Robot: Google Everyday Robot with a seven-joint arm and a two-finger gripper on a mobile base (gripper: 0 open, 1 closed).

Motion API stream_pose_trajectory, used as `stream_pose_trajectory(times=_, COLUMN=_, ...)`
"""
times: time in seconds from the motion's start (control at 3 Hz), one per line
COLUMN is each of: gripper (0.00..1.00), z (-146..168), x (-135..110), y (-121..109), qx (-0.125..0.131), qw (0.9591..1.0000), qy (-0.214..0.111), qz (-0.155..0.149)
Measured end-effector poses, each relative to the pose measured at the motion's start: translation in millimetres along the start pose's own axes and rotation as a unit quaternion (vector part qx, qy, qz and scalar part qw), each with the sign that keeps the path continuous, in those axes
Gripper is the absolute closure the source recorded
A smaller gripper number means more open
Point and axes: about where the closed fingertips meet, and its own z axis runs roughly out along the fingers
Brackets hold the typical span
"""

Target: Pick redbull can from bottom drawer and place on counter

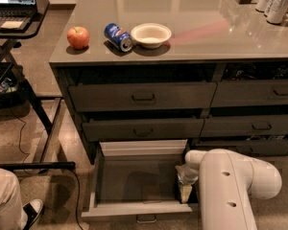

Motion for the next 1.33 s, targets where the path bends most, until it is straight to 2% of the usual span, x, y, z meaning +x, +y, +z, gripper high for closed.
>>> stream_pose_trajectory(times=0.33, gripper=0.00, z=6.8, x=11.7, y=0.9, qx=0.002, qw=1.0000, qy=0.001, qz=-0.008)
stream_pose_trajectory(times=0.67, gripper=0.19, z=11.4, x=18.3, y=-0.8, qx=0.012, qw=0.9997, qy=-0.001, qz=-0.022)
stream_pose_trajectory(times=1.33, gripper=0.65, z=4.9, x=14.8, y=-3.4, qx=0.040, qw=0.9981, qy=-0.011, qz=-0.045)
